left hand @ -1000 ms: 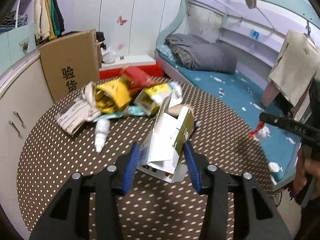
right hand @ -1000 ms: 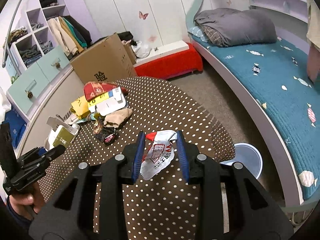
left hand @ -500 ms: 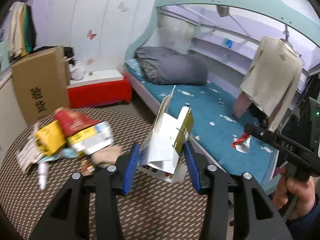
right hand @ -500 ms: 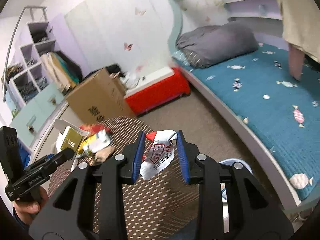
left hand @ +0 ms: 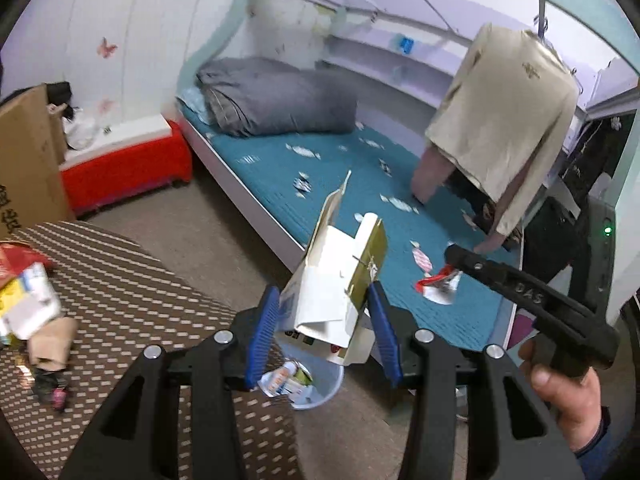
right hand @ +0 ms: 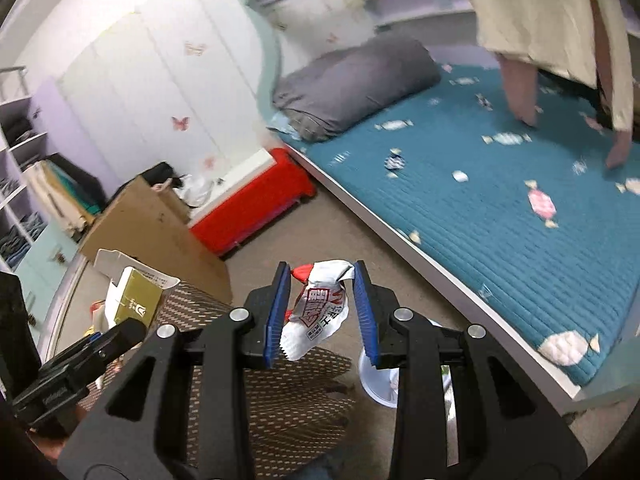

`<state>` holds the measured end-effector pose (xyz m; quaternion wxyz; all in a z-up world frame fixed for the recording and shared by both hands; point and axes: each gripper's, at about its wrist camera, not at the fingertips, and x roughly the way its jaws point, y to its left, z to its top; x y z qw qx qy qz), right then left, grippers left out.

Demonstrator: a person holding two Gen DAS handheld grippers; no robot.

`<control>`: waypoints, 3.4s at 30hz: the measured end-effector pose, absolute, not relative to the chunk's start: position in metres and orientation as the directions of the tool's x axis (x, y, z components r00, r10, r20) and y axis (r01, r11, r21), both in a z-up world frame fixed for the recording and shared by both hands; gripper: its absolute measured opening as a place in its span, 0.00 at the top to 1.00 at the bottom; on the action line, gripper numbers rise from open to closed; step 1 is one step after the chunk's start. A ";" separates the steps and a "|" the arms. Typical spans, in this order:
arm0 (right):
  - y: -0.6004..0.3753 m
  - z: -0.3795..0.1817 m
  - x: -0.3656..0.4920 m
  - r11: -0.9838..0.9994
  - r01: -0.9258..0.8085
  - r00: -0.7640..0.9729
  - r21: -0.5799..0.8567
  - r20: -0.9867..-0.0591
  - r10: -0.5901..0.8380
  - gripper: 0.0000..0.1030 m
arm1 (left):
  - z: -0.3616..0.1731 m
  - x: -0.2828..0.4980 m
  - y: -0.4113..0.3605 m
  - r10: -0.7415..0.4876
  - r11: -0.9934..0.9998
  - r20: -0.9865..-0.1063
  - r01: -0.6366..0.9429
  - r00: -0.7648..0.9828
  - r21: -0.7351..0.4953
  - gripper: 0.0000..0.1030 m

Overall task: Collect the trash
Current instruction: 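Carry both items to the wastebasket and open both tools over it, then lift both tools away from the wastebasket, then move both tools back over the cluttered table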

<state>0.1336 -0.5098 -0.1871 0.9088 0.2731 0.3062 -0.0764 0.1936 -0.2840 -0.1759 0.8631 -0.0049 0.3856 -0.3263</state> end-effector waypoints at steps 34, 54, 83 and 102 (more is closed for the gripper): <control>-0.576 -0.351 0.189 0.655 0.525 0.635 0.543 -0.763 0.124 0.15 | -0.321 0.284 -0.399 -0.356 0.847 -0.904 0.490 0.237 -0.205 0.17; -0.541 -0.268 0.147 0.727 0.506 0.674 0.464 -0.738 0.002 0.06 | -0.237 0.219 -0.355 -0.420 0.826 -0.810 0.542 0.409 -0.155 0.11; -0.374 -0.137 0.139 0.902 0.192 0.785 0.387 -0.612 0.095 0.06 | -0.136 0.151 -0.178 -0.424 0.884 -0.651 0.444 0.630 -0.147 0.10; -0.212 -0.144 0.170 0.956 -0.132 0.702 0.263 -0.656 0.277 0.06 | -0.156 0.144 0.002 -0.240 0.971 -0.649 0.180 0.722 -0.158 0.09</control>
